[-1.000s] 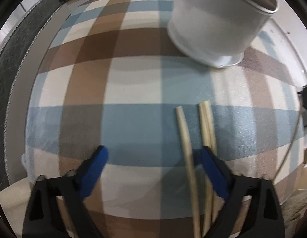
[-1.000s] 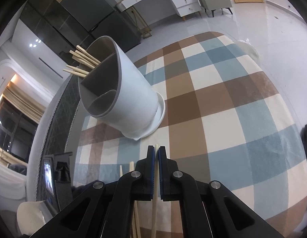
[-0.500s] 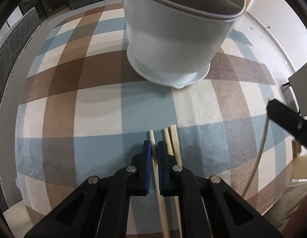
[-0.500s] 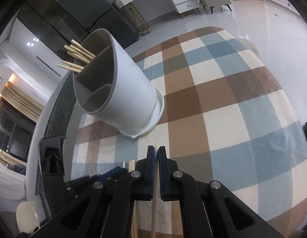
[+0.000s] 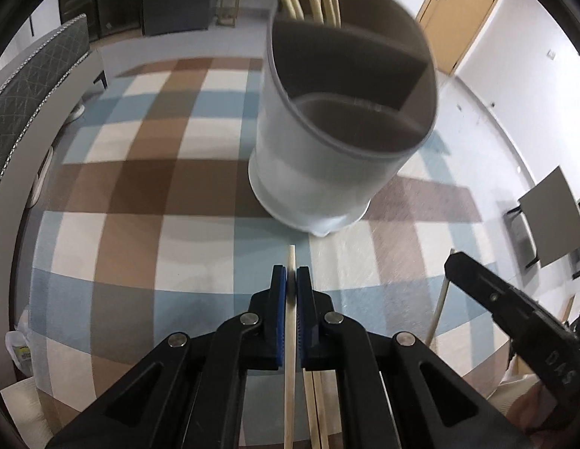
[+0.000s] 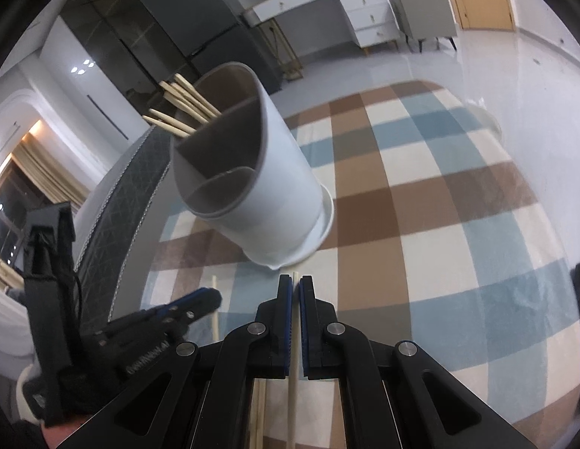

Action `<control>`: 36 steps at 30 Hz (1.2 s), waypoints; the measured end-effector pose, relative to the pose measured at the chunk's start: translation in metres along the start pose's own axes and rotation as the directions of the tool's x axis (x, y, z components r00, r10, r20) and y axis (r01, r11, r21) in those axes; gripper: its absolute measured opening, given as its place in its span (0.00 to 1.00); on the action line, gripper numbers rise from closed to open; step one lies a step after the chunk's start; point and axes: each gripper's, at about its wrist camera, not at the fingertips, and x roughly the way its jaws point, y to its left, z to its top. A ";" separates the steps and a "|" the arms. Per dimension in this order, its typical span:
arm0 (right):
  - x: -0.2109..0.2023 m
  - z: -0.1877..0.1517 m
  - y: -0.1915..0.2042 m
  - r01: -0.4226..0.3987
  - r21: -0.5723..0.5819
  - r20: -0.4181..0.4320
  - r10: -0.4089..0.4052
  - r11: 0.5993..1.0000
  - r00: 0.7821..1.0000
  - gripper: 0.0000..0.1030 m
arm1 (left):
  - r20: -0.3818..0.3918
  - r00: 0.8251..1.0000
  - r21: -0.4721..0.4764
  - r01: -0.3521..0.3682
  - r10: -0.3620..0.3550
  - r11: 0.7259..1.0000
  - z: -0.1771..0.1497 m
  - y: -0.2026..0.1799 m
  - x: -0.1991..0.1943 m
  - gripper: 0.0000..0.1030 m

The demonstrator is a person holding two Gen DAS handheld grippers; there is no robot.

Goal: Organize utensils
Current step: 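Lift the pinched chopstick with the right tool toward the holder, then lower the chopstick into the holder and open the right tool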

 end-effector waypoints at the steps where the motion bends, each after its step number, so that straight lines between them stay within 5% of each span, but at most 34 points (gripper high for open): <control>1: -0.004 -0.001 0.001 -0.001 -0.003 0.011 0.001 1.000 1.000 0.03 | 0.012 1.000 -0.006 0.010 -0.010 1.000 -0.002 0.004 -0.004 0.01; 13: -0.056 -0.016 0.033 0.022 -0.154 0.156 0.002 0.988 0.988 0.03 | 0.248 0.962 -0.015 0.125 -0.117 0.992 -0.006 0.021 -0.060 0.01; 26: -0.093 -0.028 0.053 0.076 -0.218 0.260 -0.017 0.973 0.966 0.03 | 0.223 0.966 0.008 0.129 -0.128 0.992 -0.019 0.018 -0.087 0.01; 36: -0.105 -0.029 0.048 0.089 -0.193 0.280 -0.032 0.977 0.959 0.03 | 0.247 0.954 0.024 0.169 -0.170 0.985 -0.018 0.020 -0.102 0.01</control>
